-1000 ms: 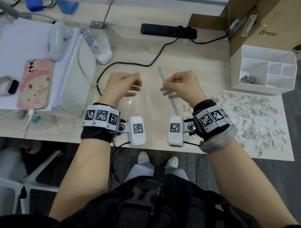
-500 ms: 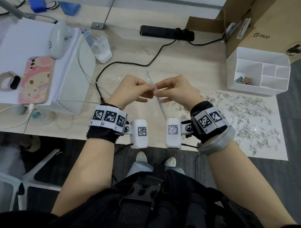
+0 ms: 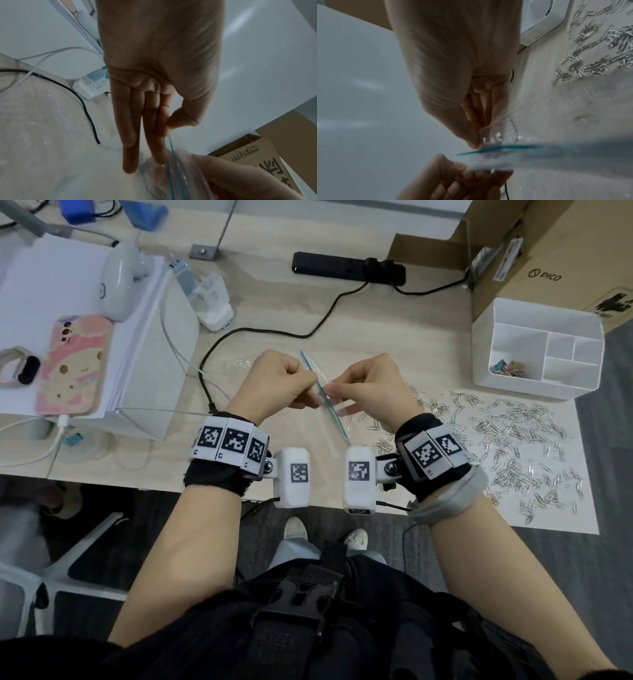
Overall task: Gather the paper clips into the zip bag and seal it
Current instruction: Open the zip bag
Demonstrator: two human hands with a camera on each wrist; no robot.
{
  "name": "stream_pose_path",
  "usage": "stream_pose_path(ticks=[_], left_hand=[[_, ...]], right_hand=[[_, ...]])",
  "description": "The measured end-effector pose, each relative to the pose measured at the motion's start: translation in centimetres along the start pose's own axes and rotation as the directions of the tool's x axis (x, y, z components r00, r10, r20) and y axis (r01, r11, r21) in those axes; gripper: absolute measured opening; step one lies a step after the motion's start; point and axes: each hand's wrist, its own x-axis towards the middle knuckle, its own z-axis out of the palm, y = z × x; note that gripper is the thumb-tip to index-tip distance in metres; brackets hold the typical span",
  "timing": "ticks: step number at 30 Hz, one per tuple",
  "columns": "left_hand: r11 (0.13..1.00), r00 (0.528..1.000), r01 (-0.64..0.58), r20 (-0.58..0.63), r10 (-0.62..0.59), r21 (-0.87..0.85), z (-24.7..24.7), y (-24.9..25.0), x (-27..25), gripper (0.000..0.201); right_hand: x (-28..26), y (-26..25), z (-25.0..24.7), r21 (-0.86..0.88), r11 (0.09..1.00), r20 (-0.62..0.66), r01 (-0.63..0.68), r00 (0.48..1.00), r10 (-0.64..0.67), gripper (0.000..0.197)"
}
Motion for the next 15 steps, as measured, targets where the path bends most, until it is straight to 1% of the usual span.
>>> stream_pose_path(ticks=[4, 6, 9, 11, 13, 14, 15], left_hand=[[0.998, 1.000, 0.012, -0.004, -0.011, 0.063, 0.6, 0.1, 0.1, 0.023], [0.996, 1.000, 0.019, 0.009, -0.020, 0.086, 0.8, -0.1, 0.2, 0.023], [0.993, 0.999, 0.034, 0.023, -0.036, 0.110, 1.2, -0.2, 0.4, 0.028], [0.992, 0.999, 0.038, 0.003, -0.039, 0.122, 0.7, -0.5, 0.5, 0.030], [0.993, 0.999, 0.049, 0.003, -0.050, 0.103, -0.1, -1.0, 0.4, 0.030], [0.993, 0.998, 0.053, 0.013, -0.055, 0.101, -0.3, -1.2, 0.3, 0.029], [0.992, 0.998, 0.061, 0.024, -0.064, 0.111, -0.3, -1.3, 0.3, 0.029]], right_hand=[[0.1, 0.2, 0.3, -0.078, 0.997, -0.046, 0.001, 0.999, -0.004, 0.007], [0.2, 0.3, 0.5, -0.118, 0.993, -0.053, 0.000, 0.999, -0.006, 0.007], [0.6, 0.6, 0.7, -0.199, 0.980, -0.073, -0.009, 0.997, -0.006, 0.011], [1.1, 1.3, -0.1, -0.277, 0.960, -0.159, -0.051, 0.987, 0.006, 0.018], [1.5, 1.7, -1.3, -0.286, 0.956, -0.232, -0.072, 0.973, 0.004, 0.029], [1.6, 1.6, -1.6, -0.285, 0.957, -0.233, -0.060, 0.972, -0.008, 0.030], [1.7, 1.4, -1.6, -0.290, 0.956, -0.216, -0.044, 0.976, -0.020, 0.026]])
